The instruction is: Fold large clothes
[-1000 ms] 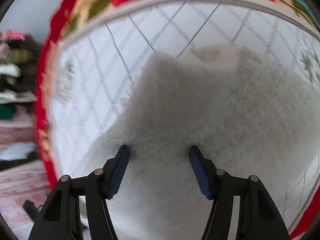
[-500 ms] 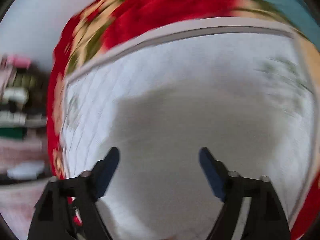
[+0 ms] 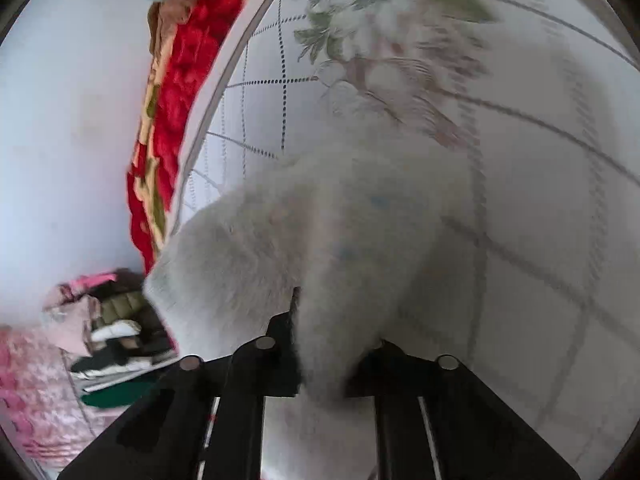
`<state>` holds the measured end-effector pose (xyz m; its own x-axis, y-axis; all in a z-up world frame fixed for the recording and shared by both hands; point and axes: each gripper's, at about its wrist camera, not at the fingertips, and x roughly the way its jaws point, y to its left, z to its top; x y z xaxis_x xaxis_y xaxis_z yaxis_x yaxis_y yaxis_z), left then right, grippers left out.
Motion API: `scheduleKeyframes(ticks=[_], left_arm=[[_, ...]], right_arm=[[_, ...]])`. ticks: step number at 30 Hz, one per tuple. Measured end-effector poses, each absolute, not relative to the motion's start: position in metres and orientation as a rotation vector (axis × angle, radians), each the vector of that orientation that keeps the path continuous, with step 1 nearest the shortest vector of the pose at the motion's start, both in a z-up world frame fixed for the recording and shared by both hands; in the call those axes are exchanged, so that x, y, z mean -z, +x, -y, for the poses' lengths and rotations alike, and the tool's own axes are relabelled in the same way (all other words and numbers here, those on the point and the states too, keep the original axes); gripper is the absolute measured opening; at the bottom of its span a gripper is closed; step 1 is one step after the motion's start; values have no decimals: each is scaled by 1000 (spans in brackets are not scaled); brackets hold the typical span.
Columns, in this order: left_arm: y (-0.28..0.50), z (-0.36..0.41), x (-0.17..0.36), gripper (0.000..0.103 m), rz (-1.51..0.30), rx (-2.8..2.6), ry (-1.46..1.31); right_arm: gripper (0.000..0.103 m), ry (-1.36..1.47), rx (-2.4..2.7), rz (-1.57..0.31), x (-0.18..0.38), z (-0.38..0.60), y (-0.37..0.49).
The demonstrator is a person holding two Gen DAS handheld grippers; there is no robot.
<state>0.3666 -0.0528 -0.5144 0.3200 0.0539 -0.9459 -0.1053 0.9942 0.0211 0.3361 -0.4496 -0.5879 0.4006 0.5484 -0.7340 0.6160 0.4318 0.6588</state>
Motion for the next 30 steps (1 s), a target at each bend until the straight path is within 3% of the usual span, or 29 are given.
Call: scheduleKeyframes(ticks=[4, 5, 8, 13, 15, 17, 19, 20, 21, 25, 30], left_arm=[[363, 75, 525, 97, -1294, -69, -37], [364, 79, 530, 97, -1312, -69, -36], [375, 84, 541, 97, -1315, -92, -33], [400, 73, 584, 103, -1396, -130, -106], [402, 64, 586, 103, -1402, -116, -176], [400, 62, 584, 103, -1397, -105, -177], [395, 58, 579, 103, -1395, -104, -193], [392, 53, 574, 103, -1393, -107, -206], [389, 49, 569, 103, -1388, -117, -209], [365, 17, 547, 103, -1346, -207, -204], [346, -15, 548, 103, -1373, -322, -193]], right_arm=[[13, 1208, 121, -1351, 571, 463, 281], [21, 1134, 158, -1432, 566, 467, 271], [23, 966, 239, -1508, 537, 473, 257], [26, 700, 46, -1486, 482, 430, 304], [50, 603, -68, -1483, 477, 390, 340], [58, 531, -195, -1492, 482, 345, 374], [53, 456, -238, -1560, 497, 313, 398], [35, 390, -271, -1619, 512, 288, 414], [27, 359, -297, -1662, 523, 274, 422], [24, 159, -329, -1804, 576, 230, 433], [22, 136, -269, -1907, 605, 216, 458]])
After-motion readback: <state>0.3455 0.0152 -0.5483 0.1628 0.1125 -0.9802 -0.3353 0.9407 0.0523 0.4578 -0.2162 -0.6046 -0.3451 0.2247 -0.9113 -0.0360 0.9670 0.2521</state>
